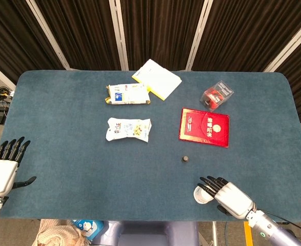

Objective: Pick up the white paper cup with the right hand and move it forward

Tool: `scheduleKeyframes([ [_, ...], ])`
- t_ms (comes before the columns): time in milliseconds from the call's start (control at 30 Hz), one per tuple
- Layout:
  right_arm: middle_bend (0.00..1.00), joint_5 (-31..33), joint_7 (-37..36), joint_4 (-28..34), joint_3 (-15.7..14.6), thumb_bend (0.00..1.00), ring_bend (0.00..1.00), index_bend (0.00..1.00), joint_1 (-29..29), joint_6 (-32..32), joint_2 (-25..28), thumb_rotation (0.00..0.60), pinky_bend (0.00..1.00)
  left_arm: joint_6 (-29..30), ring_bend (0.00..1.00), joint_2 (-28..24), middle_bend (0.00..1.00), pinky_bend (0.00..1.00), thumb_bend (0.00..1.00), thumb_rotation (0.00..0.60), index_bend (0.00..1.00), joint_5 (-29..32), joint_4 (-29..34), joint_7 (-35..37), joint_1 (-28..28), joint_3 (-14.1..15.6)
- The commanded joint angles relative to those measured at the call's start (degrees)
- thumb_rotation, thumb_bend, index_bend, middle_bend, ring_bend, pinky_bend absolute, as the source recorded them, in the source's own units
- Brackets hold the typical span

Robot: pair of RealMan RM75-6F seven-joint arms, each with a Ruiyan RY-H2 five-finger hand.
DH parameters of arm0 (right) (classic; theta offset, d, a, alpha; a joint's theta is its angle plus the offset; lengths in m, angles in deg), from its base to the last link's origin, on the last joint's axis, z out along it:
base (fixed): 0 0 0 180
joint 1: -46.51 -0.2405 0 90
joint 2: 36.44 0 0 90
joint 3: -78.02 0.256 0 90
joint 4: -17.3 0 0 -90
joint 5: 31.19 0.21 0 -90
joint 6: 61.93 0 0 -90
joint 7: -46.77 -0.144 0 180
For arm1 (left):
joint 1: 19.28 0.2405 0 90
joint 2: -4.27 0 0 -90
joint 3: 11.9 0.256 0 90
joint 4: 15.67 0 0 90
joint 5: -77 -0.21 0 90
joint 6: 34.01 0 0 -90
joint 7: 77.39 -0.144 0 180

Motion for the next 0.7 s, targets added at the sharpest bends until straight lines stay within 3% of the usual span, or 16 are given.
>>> scheduleKeyframes([
  [33, 0.06, 0.69, 0.74, -0.05, -0.13, 0.35, 0.11, 0.01, -0.08, -0.58, -0.51, 0.600, 0.26, -0.09, 0.00, -0.04, 0.00, 0.00, 0.00, 0.600, 0.00, 0.10, 0.09, 0.06, -0.02, -0.02],
  [333, 0.18, 1.39, 1.13, -1.13, -0.30, 0.36, 0.25, 0.25, 0.21, 0.82, -2.08, 0.600, 0.43, -0.15, 0.00, -0.02, 0.00, 0.00, 0.00, 0.600, 0.00, 0.14, 0.25, -0.09, -0.05, 0.02],
  [433, 0.24, 1.12, 1.11, -1.29, -0.41, 0.40, 0.32, 0.31, 0.16, 1.45, -2.58, 0.600, 0.48, -0.19, 0.00, -0.03, 0.00, 0.00, 0.00, 0.600, 0.00, 0.23, 0.29, -0.04, -0.07, -0.02],
  [700, 0.28, 1.33, 1.70, -1.22, -0.73, 0.45, 0.35, 0.38, -0.21, 1.54, -3.13, 0.600, 0.50, -0.16, 0.00, -0.09, 0.00, 0.00, 0.00, 0.600, 0.00, 0.23, 0.37, 0.11, -0.07, -0.02],
])
